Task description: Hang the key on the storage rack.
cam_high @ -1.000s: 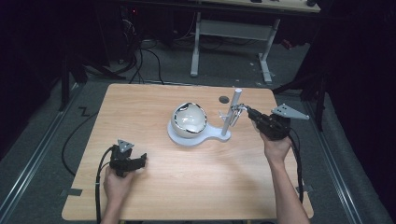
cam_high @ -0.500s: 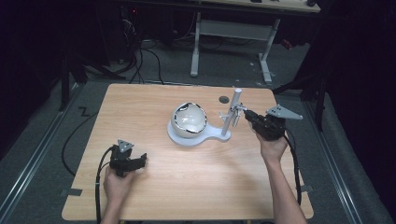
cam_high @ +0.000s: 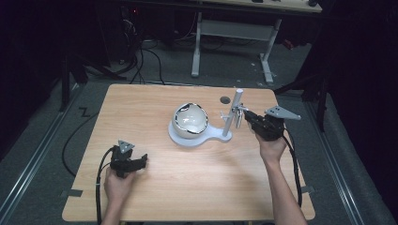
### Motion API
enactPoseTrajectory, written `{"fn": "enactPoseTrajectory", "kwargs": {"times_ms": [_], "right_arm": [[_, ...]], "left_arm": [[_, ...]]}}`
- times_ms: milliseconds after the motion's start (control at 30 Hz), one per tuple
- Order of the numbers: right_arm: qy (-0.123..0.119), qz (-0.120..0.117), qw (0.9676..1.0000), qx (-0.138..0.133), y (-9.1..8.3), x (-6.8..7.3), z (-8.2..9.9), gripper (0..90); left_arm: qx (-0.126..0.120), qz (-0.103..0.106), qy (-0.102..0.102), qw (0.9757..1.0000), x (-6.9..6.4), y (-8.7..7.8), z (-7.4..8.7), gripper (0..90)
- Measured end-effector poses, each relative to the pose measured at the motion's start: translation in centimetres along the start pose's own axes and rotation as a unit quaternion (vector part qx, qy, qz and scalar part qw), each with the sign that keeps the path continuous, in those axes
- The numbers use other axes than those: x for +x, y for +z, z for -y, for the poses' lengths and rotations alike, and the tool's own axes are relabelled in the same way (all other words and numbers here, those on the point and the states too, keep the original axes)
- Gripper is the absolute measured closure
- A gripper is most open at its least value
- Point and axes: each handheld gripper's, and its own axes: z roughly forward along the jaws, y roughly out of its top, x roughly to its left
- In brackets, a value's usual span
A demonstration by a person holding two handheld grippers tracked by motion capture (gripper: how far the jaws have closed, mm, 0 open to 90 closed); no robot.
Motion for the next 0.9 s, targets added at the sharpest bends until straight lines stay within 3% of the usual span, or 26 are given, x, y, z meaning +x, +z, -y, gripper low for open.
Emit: {"fn": "enactPoseTrajectory", "kwargs": {"times_ms": [133, 533, 900], "right_arm": [[0.0, 0.004, 1.0, 0.001, 0.1, 0.0, 0.1, 79.1], [0.012, 0.022, 0.9996, -0.011, -1.1, -0.5, 0.7, 60.2], [0.012, 0.031, 0.9993, -0.017, -2.5, -0.6, 1.1, 55.1]], "left_arm": [[0.0, 0.0, 0.0, 1.0, 0.0, 0.0, 0.0, 23.1], [0.0, -0.001, 0.001, 1.0, 0.0, 0.0, 0.0, 23.2], [0.001, -0.001, 0.002, 1.0, 0.0, 0.0, 0.0, 23.2]]}}
